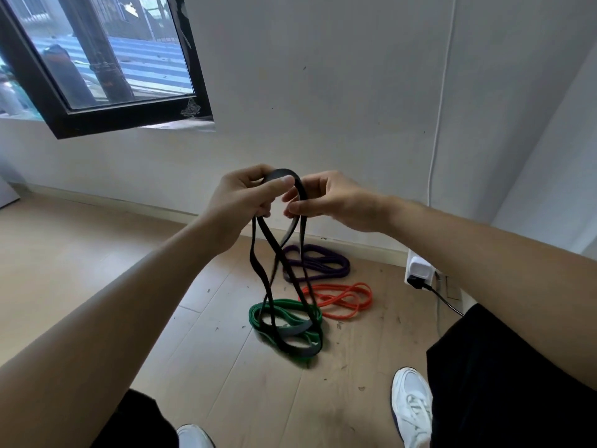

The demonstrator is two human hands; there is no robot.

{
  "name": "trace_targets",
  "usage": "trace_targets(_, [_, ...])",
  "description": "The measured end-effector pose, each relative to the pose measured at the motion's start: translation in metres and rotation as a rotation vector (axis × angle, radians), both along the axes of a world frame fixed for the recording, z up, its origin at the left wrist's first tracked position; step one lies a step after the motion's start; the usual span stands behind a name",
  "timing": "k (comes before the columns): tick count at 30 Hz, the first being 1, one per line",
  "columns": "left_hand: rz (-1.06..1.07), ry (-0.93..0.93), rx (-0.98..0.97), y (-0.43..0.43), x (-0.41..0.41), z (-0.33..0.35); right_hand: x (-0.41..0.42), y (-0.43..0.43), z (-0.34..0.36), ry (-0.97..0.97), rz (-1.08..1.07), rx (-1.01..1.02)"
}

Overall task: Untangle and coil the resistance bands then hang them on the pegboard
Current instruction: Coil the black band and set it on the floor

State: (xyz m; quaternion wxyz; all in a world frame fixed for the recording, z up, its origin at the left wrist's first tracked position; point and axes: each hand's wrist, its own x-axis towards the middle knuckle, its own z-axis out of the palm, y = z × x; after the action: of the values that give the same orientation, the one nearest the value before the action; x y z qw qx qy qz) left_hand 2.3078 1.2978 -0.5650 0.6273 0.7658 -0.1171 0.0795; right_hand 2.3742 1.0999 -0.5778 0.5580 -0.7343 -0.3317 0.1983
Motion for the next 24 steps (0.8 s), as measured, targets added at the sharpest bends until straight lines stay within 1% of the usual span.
trace_targets(6, [0.031,0.017,0.053,0.011,-0.002,0.001,-0.008,0.012,0.005,-0.036,-0.095,0.158])
trace_targets(10, [-0.032,0.085,0.078,0.024,-0.006,0.002,-0.013,0.018,0.011,-0.106,-0.124,0.211])
trace_targets(13, [-0.053,0.108,0.084,0.030,-0.011,-0.005,-0.013,0.021,0.011,-0.132,-0.127,0.213])
trace_targets(16, [0.003,0.042,0.169,0.032,-0.011,-0.014,-0.012,0.020,0.011,-0.135,-0.146,0.214])
trace_targets(19, [0.050,-0.006,0.211,0.030,-0.010,-0.022,-0.009,0.014,0.014,-0.213,-0.154,0.161])
trace_targets(21, [0.059,-0.005,0.201,0.026,-0.010,-0.027,-0.008,0.010,0.017,-0.289,-0.141,0.112])
trace_targets(24, [0.080,0.008,0.098,0.014,-0.010,-0.032,-0.009,0.008,0.020,-0.337,-0.141,0.101])
